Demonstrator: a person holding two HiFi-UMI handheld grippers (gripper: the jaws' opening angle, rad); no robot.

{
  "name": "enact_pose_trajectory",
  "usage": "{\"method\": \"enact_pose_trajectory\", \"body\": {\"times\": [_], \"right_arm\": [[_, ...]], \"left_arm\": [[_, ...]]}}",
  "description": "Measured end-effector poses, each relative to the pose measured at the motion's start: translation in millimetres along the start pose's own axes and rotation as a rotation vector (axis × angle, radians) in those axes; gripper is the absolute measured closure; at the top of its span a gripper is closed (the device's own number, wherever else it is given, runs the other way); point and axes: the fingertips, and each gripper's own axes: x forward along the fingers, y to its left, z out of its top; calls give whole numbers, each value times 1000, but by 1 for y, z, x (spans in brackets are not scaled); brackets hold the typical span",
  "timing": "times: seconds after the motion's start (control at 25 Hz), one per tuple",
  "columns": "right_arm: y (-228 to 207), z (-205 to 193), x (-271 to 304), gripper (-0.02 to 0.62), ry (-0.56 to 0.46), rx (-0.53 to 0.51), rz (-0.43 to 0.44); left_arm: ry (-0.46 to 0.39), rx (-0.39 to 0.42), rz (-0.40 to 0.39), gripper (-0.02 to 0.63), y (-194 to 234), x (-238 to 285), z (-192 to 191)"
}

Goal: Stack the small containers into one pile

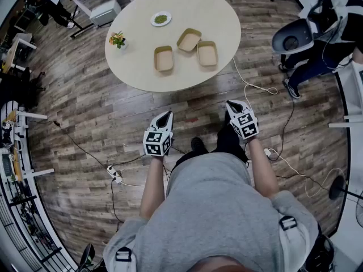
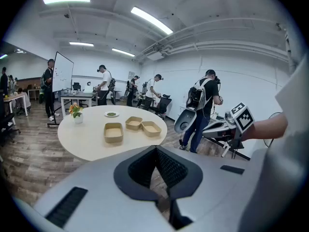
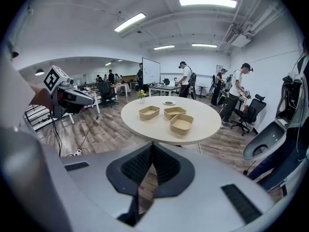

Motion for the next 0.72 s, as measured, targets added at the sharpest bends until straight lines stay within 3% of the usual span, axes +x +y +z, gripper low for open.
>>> {"method": "enact_pose_trajectory", "body": {"times": [0.72], "right_arm": [[-2,-3,-7,591,2,-4,-13]], "left_arm": [[0,2,2,589,-6,-5,0]]}}
